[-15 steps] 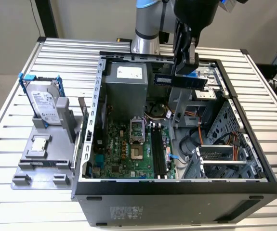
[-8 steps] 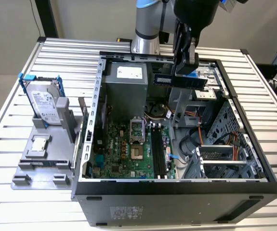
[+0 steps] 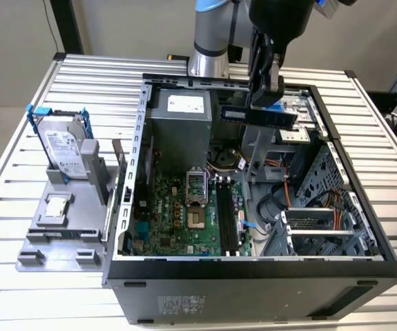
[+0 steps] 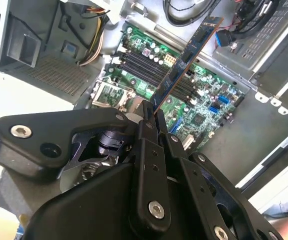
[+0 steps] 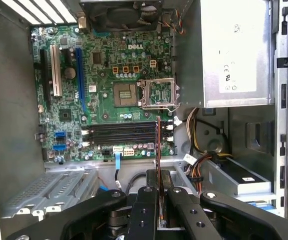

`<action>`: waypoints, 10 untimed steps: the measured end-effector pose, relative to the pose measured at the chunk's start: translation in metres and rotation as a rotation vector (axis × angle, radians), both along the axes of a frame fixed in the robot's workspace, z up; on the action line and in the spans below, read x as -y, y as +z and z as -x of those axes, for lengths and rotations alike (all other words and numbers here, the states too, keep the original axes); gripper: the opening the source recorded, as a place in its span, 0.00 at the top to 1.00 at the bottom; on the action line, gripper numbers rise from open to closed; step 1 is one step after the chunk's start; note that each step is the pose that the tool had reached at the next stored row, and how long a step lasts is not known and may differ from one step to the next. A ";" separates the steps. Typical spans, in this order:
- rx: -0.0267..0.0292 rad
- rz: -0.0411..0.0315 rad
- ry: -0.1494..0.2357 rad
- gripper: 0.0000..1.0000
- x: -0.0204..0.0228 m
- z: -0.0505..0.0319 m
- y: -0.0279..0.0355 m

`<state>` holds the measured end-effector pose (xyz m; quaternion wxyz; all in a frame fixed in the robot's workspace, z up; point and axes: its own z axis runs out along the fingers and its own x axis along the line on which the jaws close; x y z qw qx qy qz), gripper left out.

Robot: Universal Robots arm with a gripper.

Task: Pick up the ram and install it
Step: 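Insert the ram into the slot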

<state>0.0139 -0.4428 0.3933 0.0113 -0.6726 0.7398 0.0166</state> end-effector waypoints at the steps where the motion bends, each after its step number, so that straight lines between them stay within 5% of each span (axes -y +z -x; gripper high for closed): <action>1: 0.0001 -0.0002 -0.014 1.00 0.0000 0.0000 0.0000; 10: 0.0001 -0.0001 -0.157 1.00 0.0000 0.0001 -0.0001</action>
